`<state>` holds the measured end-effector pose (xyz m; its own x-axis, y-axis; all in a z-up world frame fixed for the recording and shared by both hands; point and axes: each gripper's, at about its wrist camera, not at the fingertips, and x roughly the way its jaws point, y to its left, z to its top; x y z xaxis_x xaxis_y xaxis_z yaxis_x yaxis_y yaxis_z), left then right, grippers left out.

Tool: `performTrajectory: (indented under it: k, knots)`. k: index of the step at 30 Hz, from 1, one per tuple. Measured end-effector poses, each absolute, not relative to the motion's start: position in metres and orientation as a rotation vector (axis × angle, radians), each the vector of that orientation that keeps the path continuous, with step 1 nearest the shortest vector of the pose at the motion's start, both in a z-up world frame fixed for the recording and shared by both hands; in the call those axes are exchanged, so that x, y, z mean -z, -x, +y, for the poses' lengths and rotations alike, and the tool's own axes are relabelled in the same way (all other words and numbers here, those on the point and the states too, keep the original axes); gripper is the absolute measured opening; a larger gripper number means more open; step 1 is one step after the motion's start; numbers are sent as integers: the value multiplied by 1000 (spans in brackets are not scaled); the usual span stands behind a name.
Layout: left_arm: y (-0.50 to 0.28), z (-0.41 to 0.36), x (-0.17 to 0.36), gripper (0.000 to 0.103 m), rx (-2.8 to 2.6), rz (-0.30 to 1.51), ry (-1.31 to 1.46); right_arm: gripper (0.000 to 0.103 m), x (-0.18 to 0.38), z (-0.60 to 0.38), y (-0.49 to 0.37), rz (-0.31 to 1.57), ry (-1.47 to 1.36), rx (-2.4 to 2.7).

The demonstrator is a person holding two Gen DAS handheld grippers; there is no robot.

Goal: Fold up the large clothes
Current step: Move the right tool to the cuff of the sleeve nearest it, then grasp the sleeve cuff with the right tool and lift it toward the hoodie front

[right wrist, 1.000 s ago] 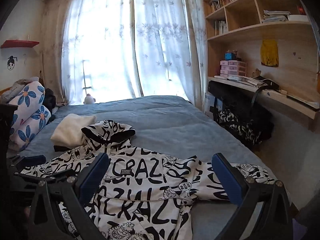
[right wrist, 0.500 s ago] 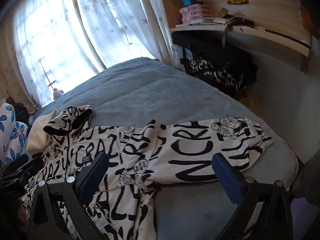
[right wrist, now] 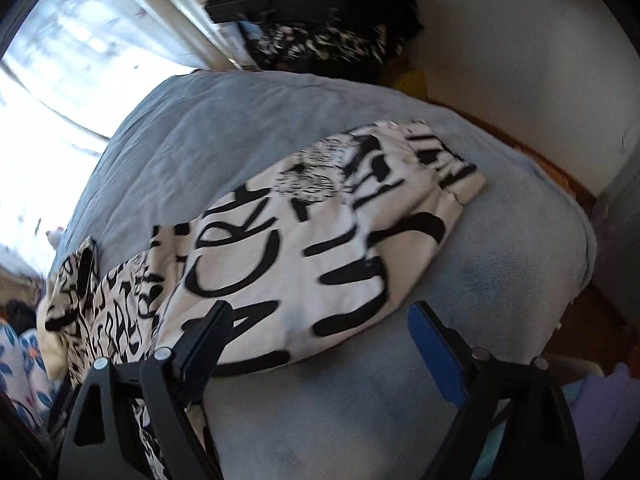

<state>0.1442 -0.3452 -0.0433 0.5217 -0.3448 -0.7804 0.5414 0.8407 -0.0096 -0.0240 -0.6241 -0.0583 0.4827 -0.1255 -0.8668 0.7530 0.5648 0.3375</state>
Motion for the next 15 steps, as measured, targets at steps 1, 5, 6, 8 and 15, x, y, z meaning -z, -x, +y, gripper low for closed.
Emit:
performTrajectory:
  k: [1,5,6,8,15]
  knots:
    - [-144,-347,46,102,538,879,-245,89,63,-629,25,920,-821,624]
    - [-141,-353,52,102,544,880,-256,84,82,-649,27,937,-907,655]
    - [-141,-354,52,102,545,882,-259,84,85,-652,26,935,-925,656]
    - [-142,-355,54,102,544,892,-260,83,87,-655,22,931,-918,663]
    - [-148,-354,59,102,539,952,-231,38,103,-672,9,959,-933,707]
